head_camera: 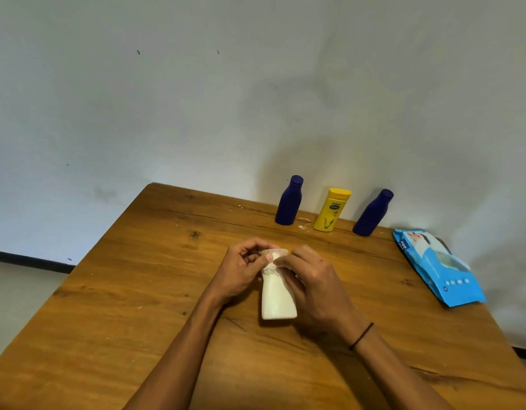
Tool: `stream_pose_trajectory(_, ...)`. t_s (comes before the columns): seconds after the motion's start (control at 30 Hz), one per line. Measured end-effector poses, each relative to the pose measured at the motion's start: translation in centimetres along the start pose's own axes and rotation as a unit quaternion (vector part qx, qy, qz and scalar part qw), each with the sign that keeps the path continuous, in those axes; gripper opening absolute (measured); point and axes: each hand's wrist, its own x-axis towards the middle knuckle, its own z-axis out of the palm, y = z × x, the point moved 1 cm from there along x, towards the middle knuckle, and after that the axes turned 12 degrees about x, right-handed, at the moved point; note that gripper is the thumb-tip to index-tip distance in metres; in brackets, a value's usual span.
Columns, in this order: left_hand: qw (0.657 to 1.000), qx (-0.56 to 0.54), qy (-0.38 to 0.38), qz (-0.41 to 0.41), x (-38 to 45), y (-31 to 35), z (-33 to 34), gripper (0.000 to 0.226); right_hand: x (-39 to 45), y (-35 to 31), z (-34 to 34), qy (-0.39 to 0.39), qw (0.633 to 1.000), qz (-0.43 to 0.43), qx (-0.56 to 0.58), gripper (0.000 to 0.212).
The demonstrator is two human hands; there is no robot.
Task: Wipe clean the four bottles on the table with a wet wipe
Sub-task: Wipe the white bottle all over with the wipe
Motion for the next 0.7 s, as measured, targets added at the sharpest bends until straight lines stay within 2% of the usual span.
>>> stream_pose_trajectory(0.1,1.000,-0.004,0.006,0.007,0.1,-0.1,-0.4,0.020,0.5,-0.4,0.3,-0.006,1.000,0.001,0.011,0.030)
stream_pose_trajectory(0.23,1.000,0.002,0.007,-0.009,0.1,-0.4,-0.6,0.019,-1.1,-1.1,0.5,-0.107,0.994,-0.032,0.014,0.029)
stream_pose_trajectory(0.33,1.000,0.009,0.014,-0.015,0.2,-0.2,-0.7,0.018,-3.1,-0.9,0.2,-0.136,0.990,-0.022,0.025,0.039)
stream_pose_trajectory(0.47,1.000,0.000,0.016,-0.017,0.0,0.0,-0.7,0.017,-4.2,0.4,-0.4,-0.102,0.994,0.009,0.039,0.035)
stream_pose_trajectory(0.7,1.000,-0.003,-0.005,-0.014,-0.2,0.4,-0.2,0.018,-1.6,0.9,0.4,0.015,0.998,0.052,0.045,0.027)
